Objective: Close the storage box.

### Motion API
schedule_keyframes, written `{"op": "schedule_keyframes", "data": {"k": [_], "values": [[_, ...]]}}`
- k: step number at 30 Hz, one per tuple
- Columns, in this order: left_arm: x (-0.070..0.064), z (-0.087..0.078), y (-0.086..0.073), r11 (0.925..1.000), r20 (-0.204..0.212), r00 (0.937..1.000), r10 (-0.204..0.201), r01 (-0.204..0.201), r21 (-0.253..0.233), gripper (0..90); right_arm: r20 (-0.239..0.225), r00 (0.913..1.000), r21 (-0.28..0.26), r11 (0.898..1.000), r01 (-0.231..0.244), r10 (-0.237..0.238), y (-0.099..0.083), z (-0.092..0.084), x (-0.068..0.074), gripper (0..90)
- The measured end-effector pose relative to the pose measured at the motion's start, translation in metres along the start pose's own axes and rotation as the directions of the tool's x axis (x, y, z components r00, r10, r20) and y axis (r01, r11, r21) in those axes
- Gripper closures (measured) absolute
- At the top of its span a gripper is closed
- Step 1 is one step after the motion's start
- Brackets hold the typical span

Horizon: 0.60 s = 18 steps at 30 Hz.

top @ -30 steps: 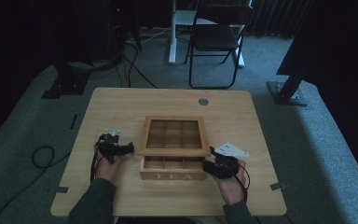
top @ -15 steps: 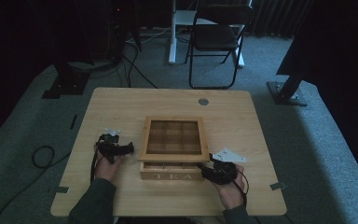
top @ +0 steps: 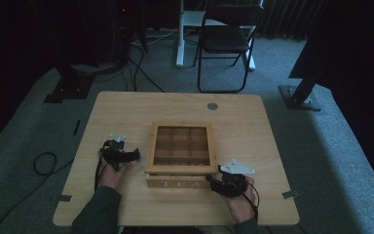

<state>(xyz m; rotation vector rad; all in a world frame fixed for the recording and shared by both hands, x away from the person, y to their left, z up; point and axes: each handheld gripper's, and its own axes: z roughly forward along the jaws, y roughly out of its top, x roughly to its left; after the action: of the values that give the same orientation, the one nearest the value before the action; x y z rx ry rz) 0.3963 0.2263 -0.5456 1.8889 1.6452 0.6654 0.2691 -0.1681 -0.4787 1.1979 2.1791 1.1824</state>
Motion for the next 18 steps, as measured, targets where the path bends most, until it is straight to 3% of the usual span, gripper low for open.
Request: {"op": "schedule_keyframes", "data": {"k": [18], "values": [[0.0,0.0,0.0,1.0,0.0,1.0,-0.002,0.002,-0.002,1.6,-0.011,0.9997,0.046,0.999,0.022,-0.021,-0.018,0.002,0.003,43.8]]}}
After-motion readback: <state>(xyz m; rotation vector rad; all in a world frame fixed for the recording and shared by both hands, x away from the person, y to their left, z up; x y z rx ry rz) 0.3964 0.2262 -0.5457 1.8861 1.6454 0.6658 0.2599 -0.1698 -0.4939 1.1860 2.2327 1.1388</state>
